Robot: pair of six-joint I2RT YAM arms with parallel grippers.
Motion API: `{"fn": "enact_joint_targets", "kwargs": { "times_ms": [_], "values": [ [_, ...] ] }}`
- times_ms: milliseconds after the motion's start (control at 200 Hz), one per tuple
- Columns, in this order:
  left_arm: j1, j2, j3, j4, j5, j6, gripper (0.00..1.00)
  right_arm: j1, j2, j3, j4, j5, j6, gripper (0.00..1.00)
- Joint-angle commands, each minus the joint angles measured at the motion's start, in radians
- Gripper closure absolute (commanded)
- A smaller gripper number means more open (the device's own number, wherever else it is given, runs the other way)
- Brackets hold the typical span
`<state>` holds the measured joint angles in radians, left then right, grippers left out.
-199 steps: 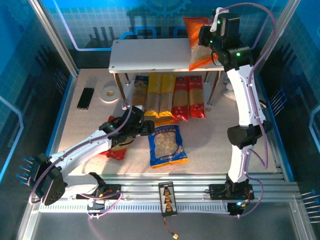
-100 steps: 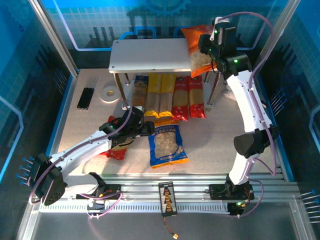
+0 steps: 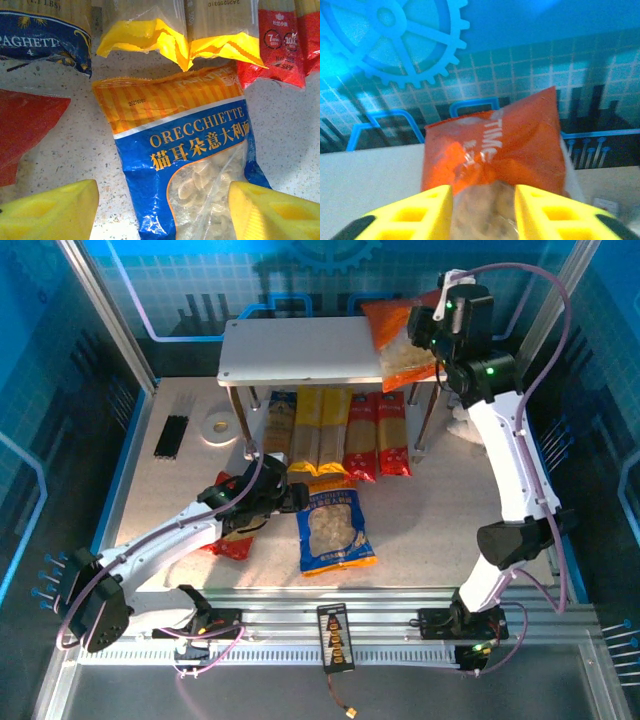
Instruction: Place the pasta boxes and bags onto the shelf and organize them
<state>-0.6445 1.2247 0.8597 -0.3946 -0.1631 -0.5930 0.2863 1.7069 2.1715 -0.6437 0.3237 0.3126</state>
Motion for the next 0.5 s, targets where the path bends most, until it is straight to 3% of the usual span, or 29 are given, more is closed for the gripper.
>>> {"fn": "enact_joint_targets", "kwargs": {
  "times_ms": [0,170,495],
  "values": [
    [-0.007,-0.030,-0.015,-0.004,0.002,0.013,0.30,-0.029,-0.055,-0.007,-0.015,0.049,-0.016,0.77],
    [-0.007,-0.029,-0.011,-0.006,0.006,0.011,0.30,-0.057,-0.046,-0.004,-0.098,0.054,-0.002,0.98],
    [-0.007,-0.029,-0.008,-0.009,0.006,0.013,0.30,-0.084,-0.098,-0.157,-0.144,0.054,0.001,1.00]
  ]
}}
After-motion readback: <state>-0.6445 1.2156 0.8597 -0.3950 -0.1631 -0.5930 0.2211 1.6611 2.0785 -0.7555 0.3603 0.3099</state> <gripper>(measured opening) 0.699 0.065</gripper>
